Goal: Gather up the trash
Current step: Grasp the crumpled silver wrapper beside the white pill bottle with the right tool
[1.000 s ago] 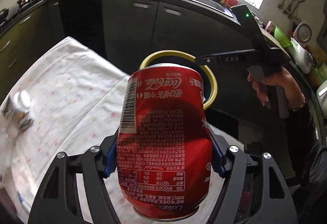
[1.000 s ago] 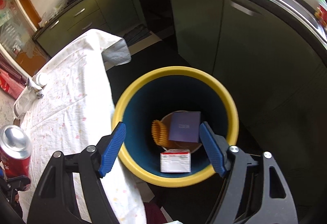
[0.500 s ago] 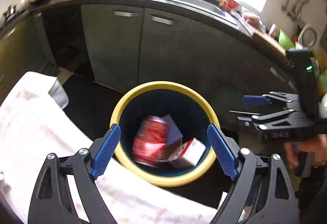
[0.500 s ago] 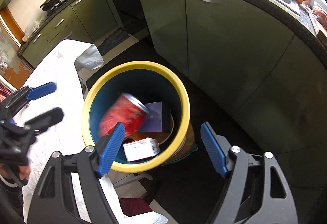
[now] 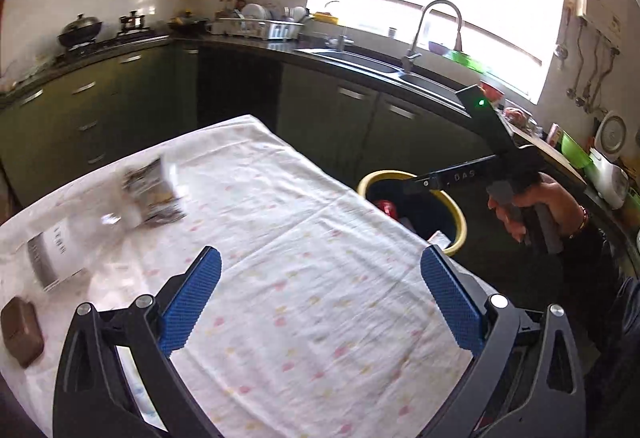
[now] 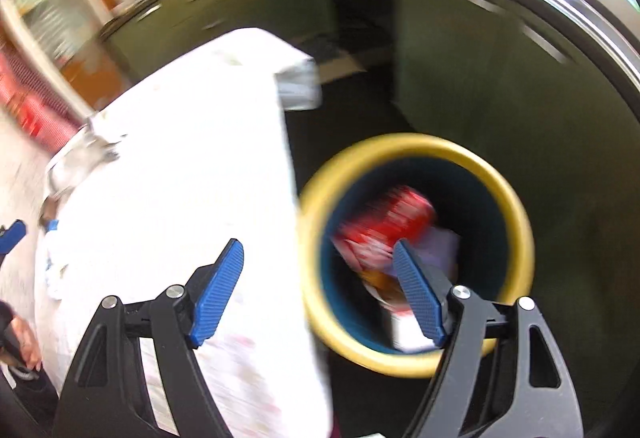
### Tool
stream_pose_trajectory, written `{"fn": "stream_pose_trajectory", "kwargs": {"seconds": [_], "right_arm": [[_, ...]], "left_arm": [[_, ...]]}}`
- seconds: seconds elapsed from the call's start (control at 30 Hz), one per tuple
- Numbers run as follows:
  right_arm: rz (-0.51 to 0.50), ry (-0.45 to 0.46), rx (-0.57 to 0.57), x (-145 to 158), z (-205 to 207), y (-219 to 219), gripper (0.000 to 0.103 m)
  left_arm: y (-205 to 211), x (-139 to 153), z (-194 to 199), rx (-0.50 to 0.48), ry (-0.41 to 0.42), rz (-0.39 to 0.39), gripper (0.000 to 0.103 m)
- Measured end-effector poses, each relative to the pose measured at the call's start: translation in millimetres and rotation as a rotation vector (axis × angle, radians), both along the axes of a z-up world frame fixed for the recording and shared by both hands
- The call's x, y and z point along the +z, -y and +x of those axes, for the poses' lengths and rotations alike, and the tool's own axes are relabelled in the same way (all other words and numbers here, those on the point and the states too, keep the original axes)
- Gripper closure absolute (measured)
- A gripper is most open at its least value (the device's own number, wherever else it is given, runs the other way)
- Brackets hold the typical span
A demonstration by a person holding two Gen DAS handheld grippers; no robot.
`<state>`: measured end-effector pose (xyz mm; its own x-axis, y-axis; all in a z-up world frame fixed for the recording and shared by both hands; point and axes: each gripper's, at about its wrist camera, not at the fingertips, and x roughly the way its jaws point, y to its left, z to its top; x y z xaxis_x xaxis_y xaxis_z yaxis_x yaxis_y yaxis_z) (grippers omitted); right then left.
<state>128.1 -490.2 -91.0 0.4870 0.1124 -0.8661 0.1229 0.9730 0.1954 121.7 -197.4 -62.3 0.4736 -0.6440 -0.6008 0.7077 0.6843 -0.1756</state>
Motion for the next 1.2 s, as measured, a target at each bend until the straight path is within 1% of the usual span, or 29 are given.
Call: {"fn": "stream_pose_trajectory", "kwargs": {"seconds": [0.1, 0.2, 0.3, 0.4, 0.47, 0.53, 0.6, 0.7, 0.8, 0.83, 0.87, 0.9, 0.97, 1.0, 1.03, 1.07, 1.2], "right_arm": [[0.027, 0.024, 0.123, 9.2, 37.8, -53.9, 0.03], [0.032, 0.046, 0.238, 15.6, 74.0, -107.6, 0.03], [0.049, 0.05, 0.341, 21.5, 110.0, -154.1, 0.03], [0.027, 0.075, 0.459, 29.0, 137.4, -193.8, 0.03], [-0.033, 0.07, 0.503, 28.5, 154.0, -211.5, 0.03], [-0.068, 0.046, 0.526, 23.0, 167.6, -221.6, 0.03], [-0.085, 0.02, 0.524, 13.3, 179.5, -226.0, 0.03], [-0.098, -0.009, 0.513, -0.7, 190.2, -230.4, 0.03], [-0.109, -0.019, 0.518, -8.6, 193.7, -238.1, 0.034], [-0.112, -0.018, 0.519, -9.4, 193.2, -240.0, 0.038], [-0.114, -0.018, 0.518, -10.6, 193.2, -241.7, 0.046], [-0.112, -0.02, 0.516, -11.3, 193.1, -243.1, 0.051], [-0.094, -0.025, 0.508, -11.4, 192.6, -243.1, 0.073], [-0.089, -0.025, 0.501, -10.6, 191.5, -242.3, 0.079], [-0.083, -0.021, 0.489, -9.2, 190.4, -240.8, 0.087], [-0.075, -0.018, 0.482, -7.0, 188.3, -237.4, 0.088], [-0.027, -0.002, 0.457, 4.4, 177.0, -223.1, 0.089]], "left_arm": [[-55.9, -12.0, 10.0, 0.115, -0.01, -0.016, 0.005], [-98.3, -20.0, 18.2, 0.201, -0.003, -0.013, 0.005], [-119.4, -24.6, 21.6, 0.255, 0.009, -0.023, 0.005], [-126.8, -27.9, 18.9, 0.253, 0.007, -0.046, 0.005], [-122.1, -29.4, 18.2, 0.249, 0.009, -0.041, 0.005], [-117.3, -30.6, 17.3, 0.236, 0.0, -0.055, 0.005], [-117.5, -33.4, 18.9, 0.221, -0.017, -0.073, 0.005], [-119.9, -36.2, 21.4, 0.225, -0.036, -0.08, 0.005], [-124.3, -35.2, 22.2, 0.228, -0.039, -0.099, 0.005], [-125.8, -34.7, 22.3, 0.231, -0.039, -0.103, 0.005], [-126.9, -34.8, 22.7, 0.234, -0.04, -0.106, 0.005], [-127.5, -34.5, 22.7, 0.236, -0.041, -0.108, 0.005], [-128.1, -35.0, 22.7, 0.238, -0.043, -0.107, 0.005], [-127.9, -34.8, 22.3, 0.237, -0.043, -0.107, 0.005], [-127.8, -34.4, 21.9, 0.236, -0.041, -0.107, 0.005], [-127.6, -34.1, 21.2, 0.234, -0.037, -0.106, 0.005], [-126.7, -32.6, 19.2, 0.223, -0.031, -0.107, 0.005]]}}
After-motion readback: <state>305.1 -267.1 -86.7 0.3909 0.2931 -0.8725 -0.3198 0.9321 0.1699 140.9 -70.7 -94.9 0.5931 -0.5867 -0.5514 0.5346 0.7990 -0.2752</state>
